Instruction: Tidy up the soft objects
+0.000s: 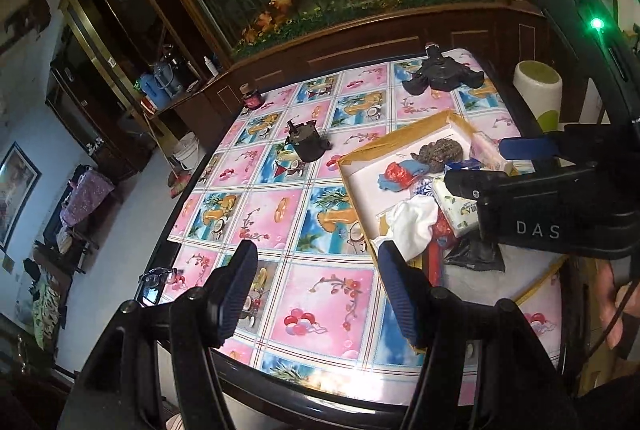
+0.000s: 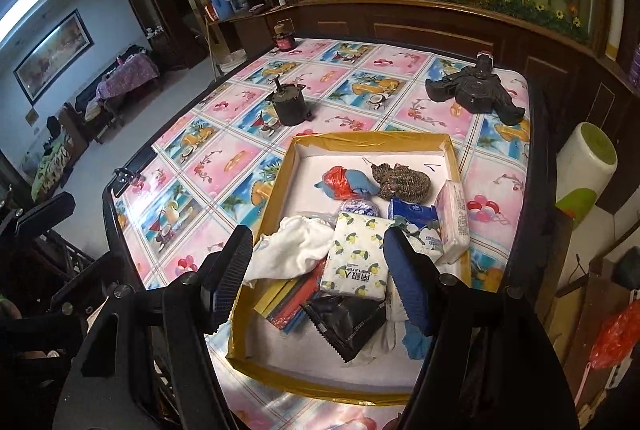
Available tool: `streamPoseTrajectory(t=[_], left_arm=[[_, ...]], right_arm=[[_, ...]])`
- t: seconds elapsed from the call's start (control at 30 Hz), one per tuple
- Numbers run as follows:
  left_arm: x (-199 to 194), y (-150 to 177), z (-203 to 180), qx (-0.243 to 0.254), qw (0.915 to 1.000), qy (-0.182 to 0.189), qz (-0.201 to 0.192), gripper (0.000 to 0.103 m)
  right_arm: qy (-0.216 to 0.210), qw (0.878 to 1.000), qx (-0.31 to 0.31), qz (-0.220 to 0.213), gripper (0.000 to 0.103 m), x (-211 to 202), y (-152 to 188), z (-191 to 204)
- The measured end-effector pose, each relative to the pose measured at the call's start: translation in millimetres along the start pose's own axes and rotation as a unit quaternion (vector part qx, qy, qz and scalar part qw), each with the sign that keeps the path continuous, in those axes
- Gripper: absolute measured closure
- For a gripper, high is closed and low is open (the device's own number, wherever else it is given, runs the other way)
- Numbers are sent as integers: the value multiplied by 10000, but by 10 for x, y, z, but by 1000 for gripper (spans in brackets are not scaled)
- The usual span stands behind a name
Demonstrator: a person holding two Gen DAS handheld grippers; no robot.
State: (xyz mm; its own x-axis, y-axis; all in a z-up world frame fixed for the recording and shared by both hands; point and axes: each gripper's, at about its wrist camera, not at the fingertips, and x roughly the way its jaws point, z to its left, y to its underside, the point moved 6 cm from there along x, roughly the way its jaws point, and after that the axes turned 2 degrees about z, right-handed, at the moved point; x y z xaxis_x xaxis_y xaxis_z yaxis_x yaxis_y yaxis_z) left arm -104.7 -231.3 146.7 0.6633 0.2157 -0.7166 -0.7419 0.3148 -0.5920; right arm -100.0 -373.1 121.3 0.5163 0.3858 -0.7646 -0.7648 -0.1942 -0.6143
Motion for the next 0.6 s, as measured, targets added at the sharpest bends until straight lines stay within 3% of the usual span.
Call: streamPoseTrajectory(t=[0.33,0.6], left_arm=[[93,71,-47,63,9997,184,170,40],[72,80,5,-122,9996,270,-13,40]], right_arm=[[36,9999,60,102,34,46,64,2],[27,9998,79,155,34,82,73,20]])
